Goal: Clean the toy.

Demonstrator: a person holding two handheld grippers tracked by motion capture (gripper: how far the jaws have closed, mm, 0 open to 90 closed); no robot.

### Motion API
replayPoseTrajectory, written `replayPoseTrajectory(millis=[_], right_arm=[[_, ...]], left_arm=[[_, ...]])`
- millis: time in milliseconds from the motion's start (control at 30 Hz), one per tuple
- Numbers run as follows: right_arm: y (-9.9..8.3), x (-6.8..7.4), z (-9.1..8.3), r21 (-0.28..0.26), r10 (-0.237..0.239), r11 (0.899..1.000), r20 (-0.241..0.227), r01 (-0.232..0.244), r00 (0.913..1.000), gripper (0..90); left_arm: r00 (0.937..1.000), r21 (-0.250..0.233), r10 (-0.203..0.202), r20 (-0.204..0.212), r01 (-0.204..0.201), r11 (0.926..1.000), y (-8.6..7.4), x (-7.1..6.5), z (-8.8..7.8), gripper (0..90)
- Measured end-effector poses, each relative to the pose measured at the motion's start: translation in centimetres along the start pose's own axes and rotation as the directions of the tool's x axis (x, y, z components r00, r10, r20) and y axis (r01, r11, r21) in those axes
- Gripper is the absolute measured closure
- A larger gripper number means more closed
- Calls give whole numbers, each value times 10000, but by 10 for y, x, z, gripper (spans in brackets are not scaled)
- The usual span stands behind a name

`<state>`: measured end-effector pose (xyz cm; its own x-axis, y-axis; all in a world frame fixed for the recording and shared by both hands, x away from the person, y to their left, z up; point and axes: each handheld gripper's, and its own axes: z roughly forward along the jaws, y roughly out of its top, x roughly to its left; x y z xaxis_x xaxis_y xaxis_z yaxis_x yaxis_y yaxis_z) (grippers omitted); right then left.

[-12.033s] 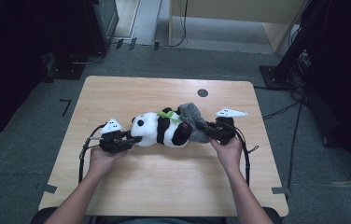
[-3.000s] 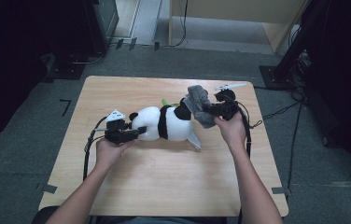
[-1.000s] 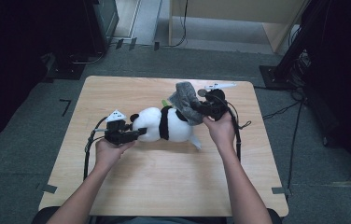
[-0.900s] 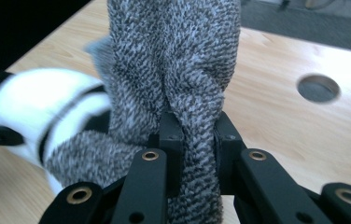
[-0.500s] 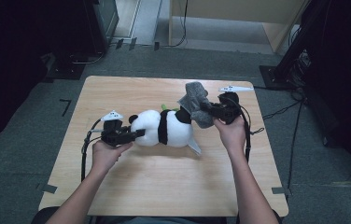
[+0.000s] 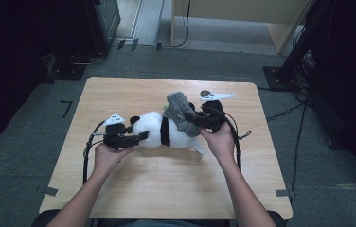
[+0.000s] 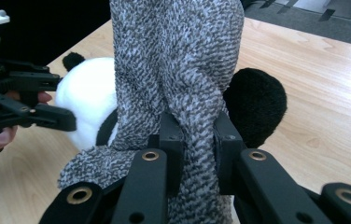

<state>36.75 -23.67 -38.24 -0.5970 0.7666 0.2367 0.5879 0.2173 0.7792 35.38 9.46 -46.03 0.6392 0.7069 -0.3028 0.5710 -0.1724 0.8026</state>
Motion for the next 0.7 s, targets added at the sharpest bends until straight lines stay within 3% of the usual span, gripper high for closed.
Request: replayPoseTrajectory(millis=[100,267,567,700], right_arm=[[1,-5,3,-25,106,9999,19,-106,9999,792],[4,-11,9,-77,176,9998,63,-175,9998,792],[13,-20,20,-123,144,9998,199,-141,9997,791],[19,-24,28,-30,137,9999,344,-136,9993,791]], left_arm=[[10000,-111,96,24,-96,9999,0,0,0,311],[9982,-173,604,4,-604,9980,-1,1,-2,287],[9866,-135,1620,181,-1618,9867,-7,7,-9,290],[9886,-49,1501,127,-1500,9887,-8,12,-8,296]])
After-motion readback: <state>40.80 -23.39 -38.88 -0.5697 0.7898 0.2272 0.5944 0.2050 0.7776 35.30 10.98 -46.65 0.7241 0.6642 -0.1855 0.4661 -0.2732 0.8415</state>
